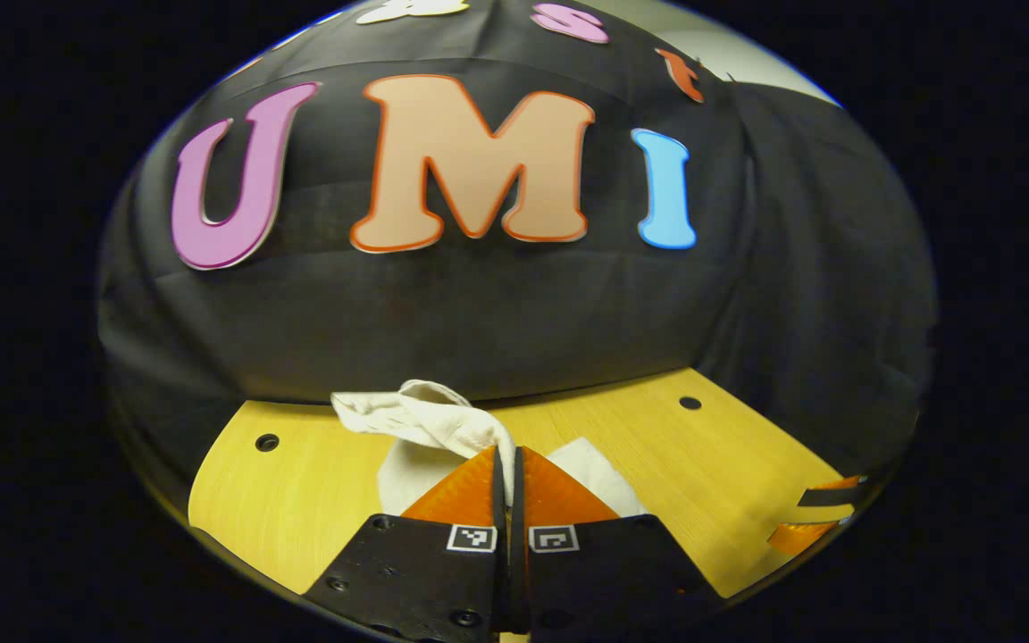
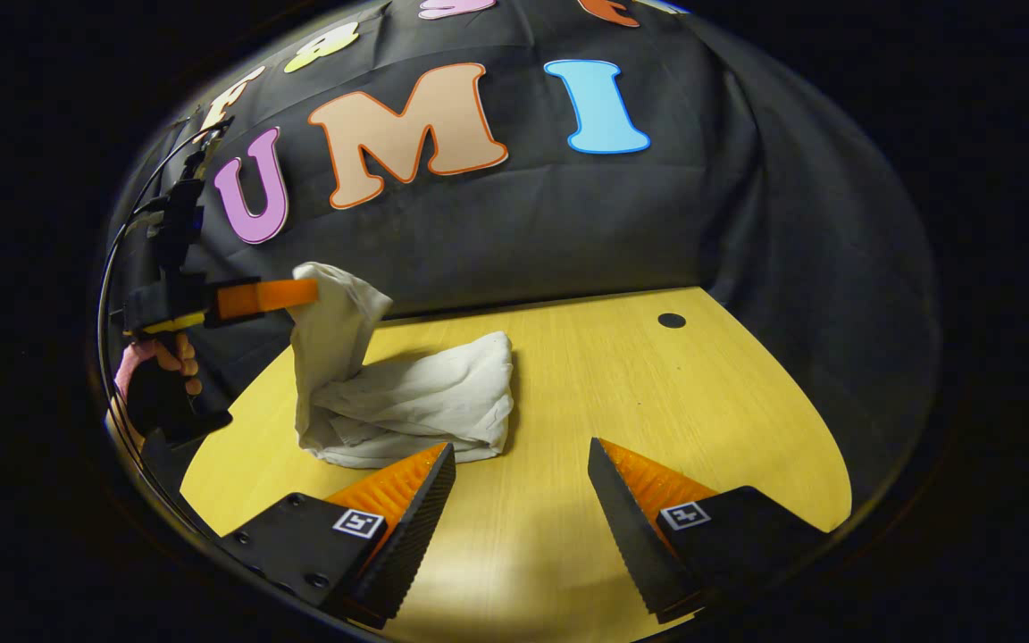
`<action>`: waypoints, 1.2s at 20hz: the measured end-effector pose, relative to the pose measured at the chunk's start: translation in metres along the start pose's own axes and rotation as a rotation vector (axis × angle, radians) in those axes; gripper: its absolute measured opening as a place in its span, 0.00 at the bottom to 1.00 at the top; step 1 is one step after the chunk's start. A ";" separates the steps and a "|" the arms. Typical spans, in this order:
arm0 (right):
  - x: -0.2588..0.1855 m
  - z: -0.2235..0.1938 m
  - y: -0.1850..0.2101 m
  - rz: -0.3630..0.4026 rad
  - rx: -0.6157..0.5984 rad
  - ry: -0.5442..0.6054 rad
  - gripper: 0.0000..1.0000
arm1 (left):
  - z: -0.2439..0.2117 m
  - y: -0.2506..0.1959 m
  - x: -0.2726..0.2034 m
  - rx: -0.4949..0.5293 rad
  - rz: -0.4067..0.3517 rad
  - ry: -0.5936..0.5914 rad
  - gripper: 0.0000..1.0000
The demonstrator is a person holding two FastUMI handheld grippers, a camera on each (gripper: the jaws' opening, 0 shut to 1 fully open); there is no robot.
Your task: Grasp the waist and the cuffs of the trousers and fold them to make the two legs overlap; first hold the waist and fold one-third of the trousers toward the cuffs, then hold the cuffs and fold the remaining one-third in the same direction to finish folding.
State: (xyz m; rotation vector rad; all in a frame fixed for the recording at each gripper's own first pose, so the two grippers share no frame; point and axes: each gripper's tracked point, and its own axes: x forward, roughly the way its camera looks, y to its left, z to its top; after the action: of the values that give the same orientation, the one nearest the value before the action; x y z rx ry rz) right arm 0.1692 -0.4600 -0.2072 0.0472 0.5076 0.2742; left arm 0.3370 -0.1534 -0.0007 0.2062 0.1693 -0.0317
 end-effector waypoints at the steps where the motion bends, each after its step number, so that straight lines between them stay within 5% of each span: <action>1: -0.001 -0.001 -0.006 -0.005 0.002 0.003 0.96 | -0.013 -0.017 0.008 0.024 -0.021 0.022 0.00; 7: -0.007 -0.014 -0.035 -0.034 0.024 0.028 0.96 | -0.076 -0.073 0.039 0.088 -0.115 0.134 0.03; 10: -0.012 -0.020 -0.038 -0.043 0.022 0.041 0.97 | -0.092 -0.089 0.045 0.071 -0.155 0.184 0.18; 11: -0.012 -0.021 -0.038 -0.045 0.024 0.044 0.96 | -0.097 -0.092 0.046 0.071 -0.156 0.186 0.26; 14: -0.015 -0.023 -0.035 -0.048 0.030 0.042 0.96 | -0.099 -0.096 0.048 0.054 -0.167 0.175 0.86; 15: -0.015 -0.023 -0.033 -0.049 0.033 0.043 0.96 | -0.098 -0.098 0.047 0.042 -0.178 0.166 0.91; 24: -0.022 -0.003 -0.004 -0.040 0.029 0.006 0.96 | -0.067 -0.071 0.000 0.043 -0.192 0.092 0.92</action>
State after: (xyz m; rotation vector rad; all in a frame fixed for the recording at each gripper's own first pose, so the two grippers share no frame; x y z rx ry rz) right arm 0.1500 -0.4697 -0.1998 0.0643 0.5176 0.2275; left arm 0.3230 -0.2089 -0.0794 0.2339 0.2797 -0.2169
